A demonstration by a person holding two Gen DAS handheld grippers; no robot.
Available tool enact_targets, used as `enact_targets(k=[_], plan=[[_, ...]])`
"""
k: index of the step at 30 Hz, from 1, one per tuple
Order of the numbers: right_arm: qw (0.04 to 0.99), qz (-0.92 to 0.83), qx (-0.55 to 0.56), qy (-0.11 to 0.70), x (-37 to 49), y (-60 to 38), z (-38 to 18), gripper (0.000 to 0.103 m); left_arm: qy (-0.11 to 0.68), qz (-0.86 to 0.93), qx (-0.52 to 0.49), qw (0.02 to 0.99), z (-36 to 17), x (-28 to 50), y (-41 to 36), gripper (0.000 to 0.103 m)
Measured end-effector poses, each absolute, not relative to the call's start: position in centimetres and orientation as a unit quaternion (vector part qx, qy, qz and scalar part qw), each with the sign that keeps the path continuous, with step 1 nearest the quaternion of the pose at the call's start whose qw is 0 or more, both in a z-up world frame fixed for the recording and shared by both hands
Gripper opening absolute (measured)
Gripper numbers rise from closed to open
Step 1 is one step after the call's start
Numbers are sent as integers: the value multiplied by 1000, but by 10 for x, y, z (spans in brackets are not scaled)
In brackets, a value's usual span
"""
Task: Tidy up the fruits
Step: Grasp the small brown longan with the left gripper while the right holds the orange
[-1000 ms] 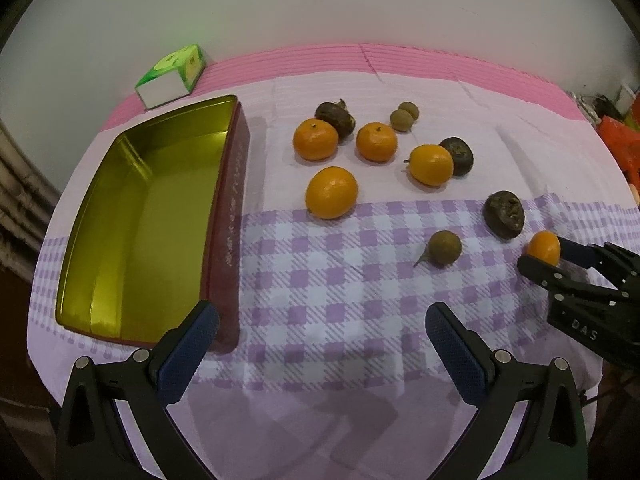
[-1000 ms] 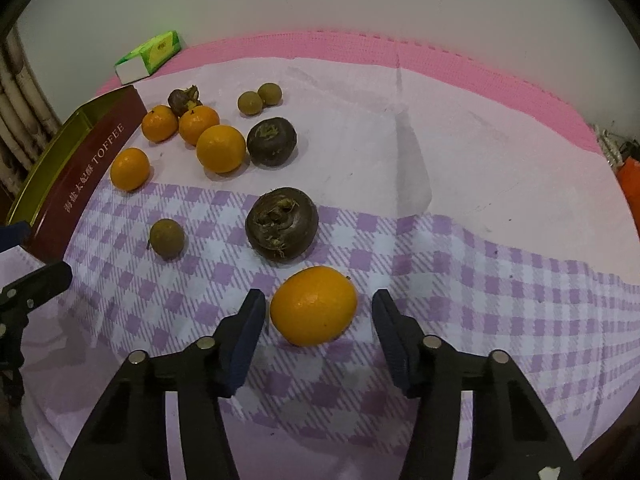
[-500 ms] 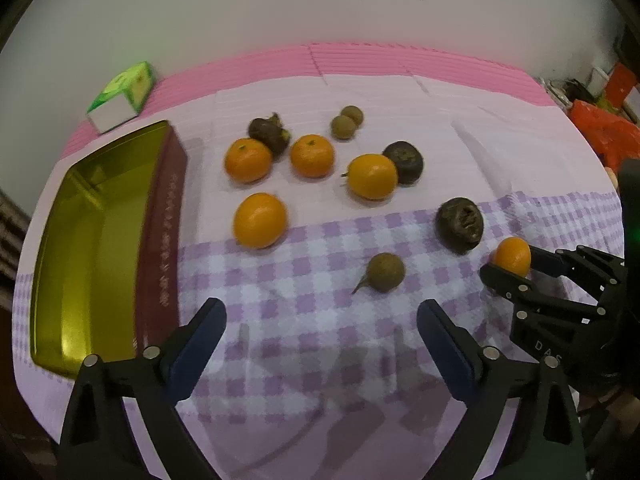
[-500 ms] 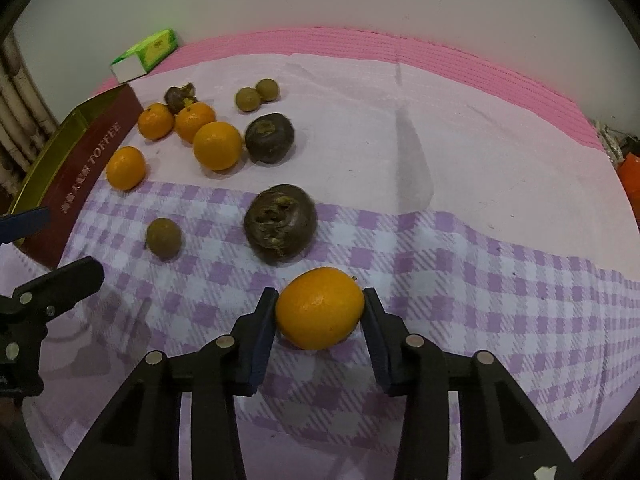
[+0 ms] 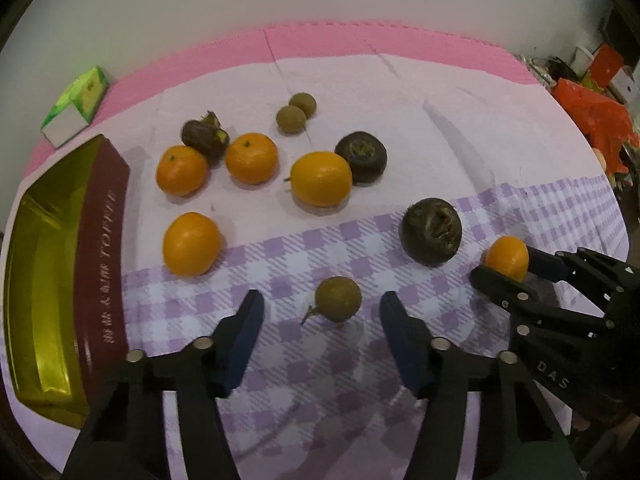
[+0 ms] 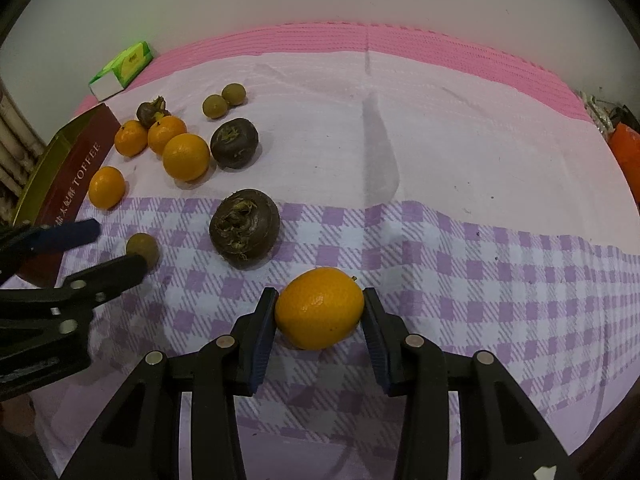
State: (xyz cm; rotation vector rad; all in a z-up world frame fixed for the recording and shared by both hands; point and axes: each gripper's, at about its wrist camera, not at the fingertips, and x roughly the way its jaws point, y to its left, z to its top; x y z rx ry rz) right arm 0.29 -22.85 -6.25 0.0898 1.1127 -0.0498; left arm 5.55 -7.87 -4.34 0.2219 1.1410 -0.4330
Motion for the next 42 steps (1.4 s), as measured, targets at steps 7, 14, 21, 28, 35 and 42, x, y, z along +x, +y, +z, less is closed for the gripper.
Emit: enact_targets(k=[7, 14, 21, 28, 35, 42], plan=[[848, -25, 45, 528, 1, -229, -61, 39, 549, -204, 95, 805, -53, 61, -81, 42], [848, -24, 45, 528, 1, -228, -62, 39, 552, -203, 90, 804, -57, 64, -82, 31], [848, -24, 44, 528, 1, -227, -62, 39, 550, -202, 85, 806, -55, 63, -78, 31], [848, -25, 41, 527, 1, -227, -62, 39, 533, -195, 68, 821, -31, 66, -57, 25], [849, -27, 34, 526, 1, -224, -64, 39, 529, -182, 46, 827, -23, 74, -32, 25], [849, -27, 34, 526, 1, -223, -64, 40, 545, -206, 60, 810, -40, 57, -33, 27]])
